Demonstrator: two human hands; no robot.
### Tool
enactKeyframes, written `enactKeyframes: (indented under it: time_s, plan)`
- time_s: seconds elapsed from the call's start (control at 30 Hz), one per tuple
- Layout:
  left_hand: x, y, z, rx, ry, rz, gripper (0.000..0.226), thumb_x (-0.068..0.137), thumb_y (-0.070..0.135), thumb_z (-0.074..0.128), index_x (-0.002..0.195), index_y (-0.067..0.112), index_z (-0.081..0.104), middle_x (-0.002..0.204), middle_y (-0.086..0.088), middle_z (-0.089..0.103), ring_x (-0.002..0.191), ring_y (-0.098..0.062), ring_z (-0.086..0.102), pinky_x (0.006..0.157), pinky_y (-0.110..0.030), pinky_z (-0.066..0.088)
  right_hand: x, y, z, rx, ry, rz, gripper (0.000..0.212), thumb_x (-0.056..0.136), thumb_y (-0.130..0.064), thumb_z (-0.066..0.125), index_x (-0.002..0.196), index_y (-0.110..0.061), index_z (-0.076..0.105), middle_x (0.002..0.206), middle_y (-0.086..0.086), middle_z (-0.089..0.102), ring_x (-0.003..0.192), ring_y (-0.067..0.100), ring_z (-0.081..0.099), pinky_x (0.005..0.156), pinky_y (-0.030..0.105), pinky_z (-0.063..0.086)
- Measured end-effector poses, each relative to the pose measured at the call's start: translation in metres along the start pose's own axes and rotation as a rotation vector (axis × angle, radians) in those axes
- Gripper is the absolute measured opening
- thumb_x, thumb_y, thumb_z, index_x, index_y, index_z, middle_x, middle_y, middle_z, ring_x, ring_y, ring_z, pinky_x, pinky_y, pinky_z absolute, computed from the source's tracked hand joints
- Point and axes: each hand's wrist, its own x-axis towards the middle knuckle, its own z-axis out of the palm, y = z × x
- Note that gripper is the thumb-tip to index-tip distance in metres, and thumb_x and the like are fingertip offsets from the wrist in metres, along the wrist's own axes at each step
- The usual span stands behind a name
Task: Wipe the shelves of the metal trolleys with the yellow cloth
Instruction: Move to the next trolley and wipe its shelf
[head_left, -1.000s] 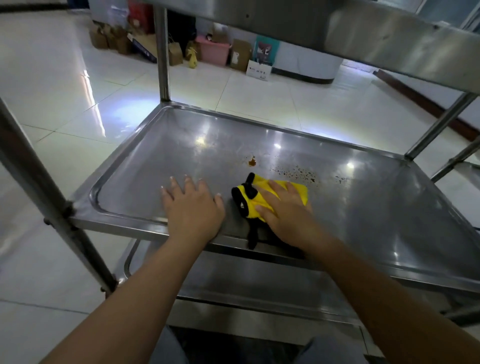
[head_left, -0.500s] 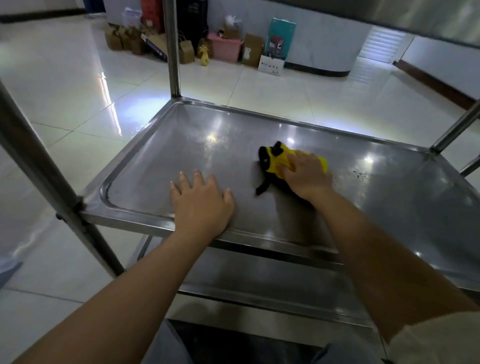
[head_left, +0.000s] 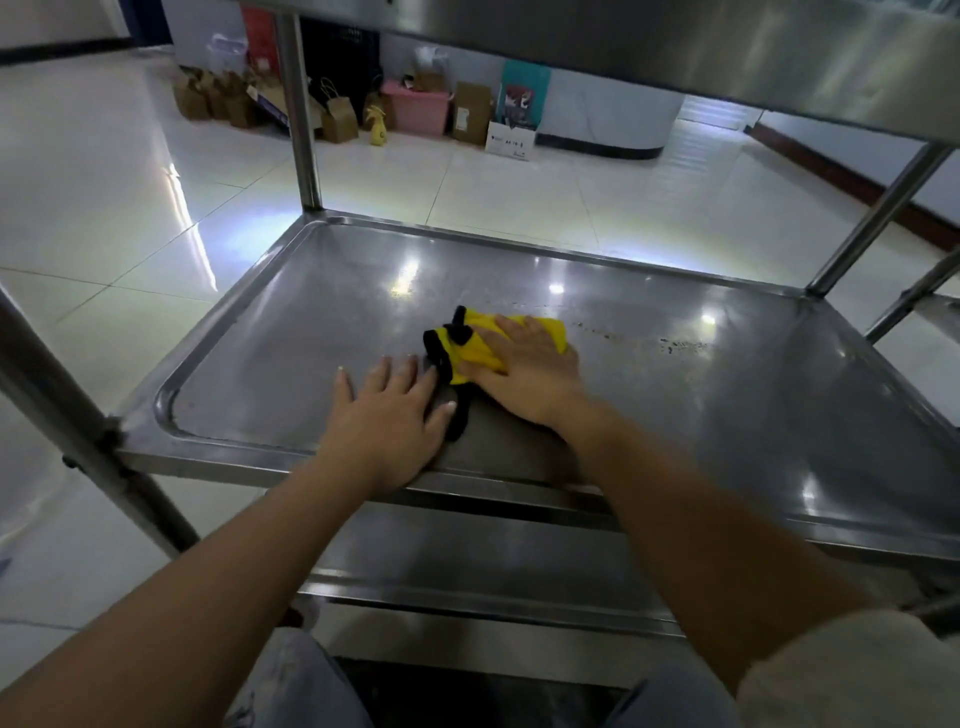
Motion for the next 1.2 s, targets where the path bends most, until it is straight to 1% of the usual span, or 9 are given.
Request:
enactKeyframes:
  time_s: [0.13, 0.33, 0.4, 0.47, 0.53, 0.7, 0.83, 1.03, 1.2]
  plan:
    - [-0.001, -0.001, -0.004, -0.016, -0.024, 0.076, 0.070, 0.088, 0.060, 0.001, 0.152, 0.033, 0.014, 0.162, 0.002, 0.010, 0.149, -0.021, 0.006, 0.118, -0.053, 0.005, 0.006, 0.053, -0.010, -0.026, 0.056, 0.098, 0.069, 0.084, -0.075, 0.032, 0.146, -0.044, 0.022, 0.157, -0.010, 0.020, 0.145, 0.019, 0.014, 0.111, 0.059, 0.018]
    - [-0.002, 0.006, -0.008, -0.029, -0.016, 0.037, 0.059, 0.097, 0.055, 0.012, 0.151, 0.031, 0.021, 0.161, 0.001, 0.015, 0.148, -0.022, 0.010, 0.117, -0.053, 0.009, -0.056, 0.140, -0.027, -0.042, 0.092, 0.353, 0.063, 0.090, -0.068, 0.031, 0.141, -0.031, 0.037, 0.152, 0.001, 0.032, 0.139, 0.027, 0.027, 0.106, 0.054, 0.032]
    - [0.001, 0.014, -0.012, 0.032, -0.080, 0.012, 0.061, 0.097, 0.056, 0.013, 0.150, 0.029, 0.021, 0.160, -0.004, 0.015, 0.147, -0.029, 0.011, 0.114, -0.061, 0.011, -0.083, 0.137, -0.024, -0.043, 0.165, 0.329, 0.056, 0.093, -0.058, 0.036, 0.138, -0.025, 0.042, 0.149, 0.006, 0.035, 0.137, 0.030, 0.029, 0.106, 0.054, 0.032]
    - [0.007, 0.027, -0.017, 0.107, -0.154, -0.027, 0.063, 0.095, 0.059, 0.012, 0.147, 0.026, 0.025, 0.157, -0.013, 0.018, 0.143, -0.040, 0.015, 0.109, -0.069, 0.017, -0.107, 0.121, -0.017, -0.023, 0.214, 0.277, 0.052, 0.094, -0.052, 0.041, 0.141, -0.030, 0.041, 0.151, 0.003, 0.033, 0.139, 0.028, 0.025, 0.108, 0.055, 0.029]
    - [0.012, 0.047, -0.020, 0.091, -0.169, -0.106, 0.065, 0.095, 0.062, 0.013, 0.144, 0.022, 0.028, 0.154, -0.020, 0.020, 0.141, -0.046, 0.018, 0.108, -0.068, 0.020, -0.125, 0.105, -0.015, 0.005, 0.186, 0.180, 0.052, 0.094, -0.052, 0.043, 0.143, -0.037, 0.035, 0.154, -0.002, 0.028, 0.142, 0.023, 0.017, 0.109, 0.056, 0.026]
    - [0.011, 0.073, 0.002, 0.007, -0.036, -0.170, 0.073, 0.094, 0.063, 0.015, 0.149, 0.016, 0.020, 0.159, -0.017, 0.014, 0.145, -0.040, 0.008, 0.114, -0.063, 0.006, -0.142, 0.104, -0.023, 0.035, 0.070, 0.020, 0.051, 0.095, -0.055, 0.039, 0.144, -0.047, 0.027, 0.158, -0.011, 0.018, 0.146, 0.017, 0.006, 0.112, 0.056, 0.019]
    - [0.010, 0.072, 0.005, -0.011, 0.017, -0.172, 0.070, 0.094, 0.060, 0.014, 0.148, 0.017, 0.024, 0.157, -0.014, 0.021, 0.145, -0.038, 0.013, 0.115, -0.061, 0.009, -0.105, 0.101, -0.024, 0.047, 0.057, 0.008, 0.051, 0.096, -0.054, 0.036, 0.145, -0.047, 0.023, 0.158, -0.011, 0.018, 0.146, 0.022, 0.007, 0.112, 0.058, 0.018]
    - [0.005, 0.075, 0.005, -0.021, 0.154, -0.189, 0.050, 0.098, 0.045, 0.025, 0.135, 0.017, 0.044, 0.143, -0.010, 0.043, 0.135, -0.033, 0.034, 0.111, -0.056, 0.024, 0.006, 0.050, -0.012, 0.020, -0.075, 0.022, 0.057, 0.094, -0.062, 0.029, 0.146, -0.051, 0.010, 0.160, -0.009, 0.004, 0.147, 0.028, -0.002, 0.109, 0.066, 0.007]
    - [0.012, 0.070, 0.013, -0.037, 0.204, -0.194, 0.052, 0.097, 0.044, 0.025, 0.142, 0.022, 0.042, 0.147, -0.005, 0.041, 0.138, -0.029, 0.032, 0.113, -0.053, 0.023, 0.061, 0.032, -0.003, 0.029, 0.001, -0.007, 0.063, 0.089, -0.069, 0.029, 0.146, -0.046, 0.016, 0.160, -0.006, 0.011, 0.147, 0.029, 0.004, 0.108, 0.068, 0.009]
